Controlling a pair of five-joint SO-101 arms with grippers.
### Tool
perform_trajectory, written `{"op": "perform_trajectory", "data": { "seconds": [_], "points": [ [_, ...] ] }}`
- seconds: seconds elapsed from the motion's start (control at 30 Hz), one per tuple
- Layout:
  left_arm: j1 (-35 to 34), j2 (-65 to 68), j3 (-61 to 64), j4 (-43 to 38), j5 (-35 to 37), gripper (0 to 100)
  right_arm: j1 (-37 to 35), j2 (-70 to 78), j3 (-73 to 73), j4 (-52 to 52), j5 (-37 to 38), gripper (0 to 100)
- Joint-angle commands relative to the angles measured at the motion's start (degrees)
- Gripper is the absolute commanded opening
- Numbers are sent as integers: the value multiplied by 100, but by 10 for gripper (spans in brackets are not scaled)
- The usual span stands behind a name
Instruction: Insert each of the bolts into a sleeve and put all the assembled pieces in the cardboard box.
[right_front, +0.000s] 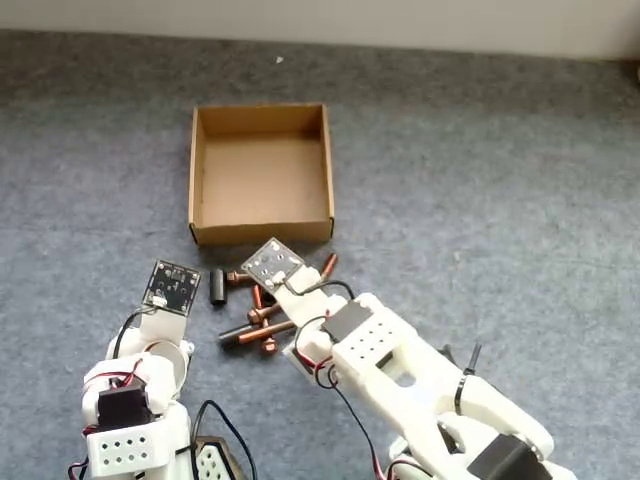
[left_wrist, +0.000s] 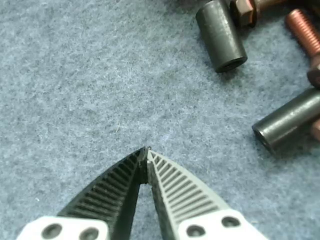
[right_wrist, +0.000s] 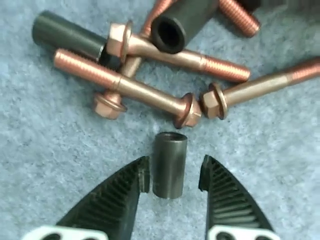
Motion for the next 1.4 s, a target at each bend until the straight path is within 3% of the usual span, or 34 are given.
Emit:
{"op": "perform_trajectory", "data": {
  "seconds": [0.0, 0.33, 0.57, 0.77, 0.93, 1.37],
  "points": [
    [-84, -40, 119, 18, -18, 7, -48, -22, 233, -400, -53, 166],
    [-84, -40, 119, 18, -18, 7, -48, -4, 338, -444, -53, 166],
    [-84, -40, 119, 18, -18, 7, -48, 927, 259, -347, -53, 162],
    [-84, -40, 119, 18, -18, 7, -48, 1007, -101, -259, -35, 12],
    [-84, -40, 119, 18, -18, 7, -22, 954, -136, -40, -35, 6],
    [-66, -40, -180, 0, -9, 7, 1429, -2343, 470, 277, -62, 5]
  ]
}}
